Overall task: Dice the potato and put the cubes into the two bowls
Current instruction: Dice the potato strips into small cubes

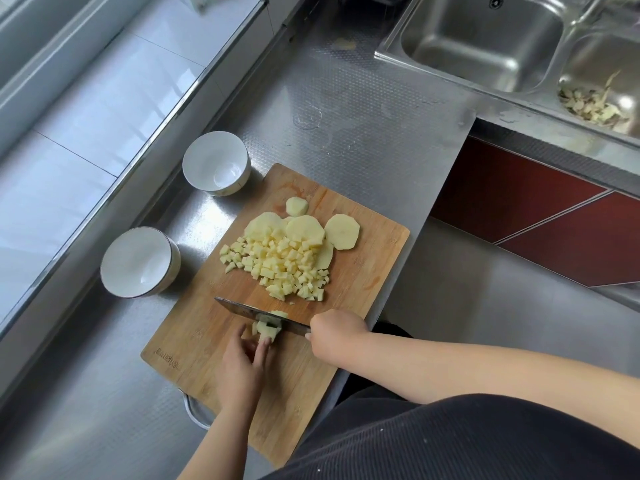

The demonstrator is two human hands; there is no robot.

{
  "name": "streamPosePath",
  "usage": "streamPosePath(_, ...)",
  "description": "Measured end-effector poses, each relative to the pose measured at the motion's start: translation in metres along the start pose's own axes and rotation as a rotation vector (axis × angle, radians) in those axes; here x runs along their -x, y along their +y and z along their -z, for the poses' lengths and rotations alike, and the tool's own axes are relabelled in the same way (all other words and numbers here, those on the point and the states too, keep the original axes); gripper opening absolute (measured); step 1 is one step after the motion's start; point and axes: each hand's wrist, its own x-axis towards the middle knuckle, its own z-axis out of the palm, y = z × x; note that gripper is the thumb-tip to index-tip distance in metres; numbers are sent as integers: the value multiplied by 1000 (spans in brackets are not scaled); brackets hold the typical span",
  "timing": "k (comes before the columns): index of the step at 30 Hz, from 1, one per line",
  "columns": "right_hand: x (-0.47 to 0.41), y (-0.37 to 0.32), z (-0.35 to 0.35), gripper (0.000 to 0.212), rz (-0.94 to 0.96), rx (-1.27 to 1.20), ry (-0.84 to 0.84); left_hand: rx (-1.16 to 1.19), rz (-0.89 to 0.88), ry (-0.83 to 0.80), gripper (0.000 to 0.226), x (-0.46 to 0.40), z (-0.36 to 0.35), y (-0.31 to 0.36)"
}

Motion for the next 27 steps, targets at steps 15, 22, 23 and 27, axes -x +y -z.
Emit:
streamPosePath(15, -1, -1, 0, 33, -3, 5, 17, 372, 225, -44, 23, -9, 1, 18)
streamPosePath(22, 0, 1, -1, 35, 7, -29, 15, 294, 167, -85, 16, -9, 5, 20)
streamPosePath(23, 0, 1, -1, 35, 7, -38, 20, 294, 172, -89, 15, -9, 4, 20)
streamPosePath(27, 2, 1, -3, 35, 12, -72, 34, 306, 190, -102, 15, -10, 2, 18)
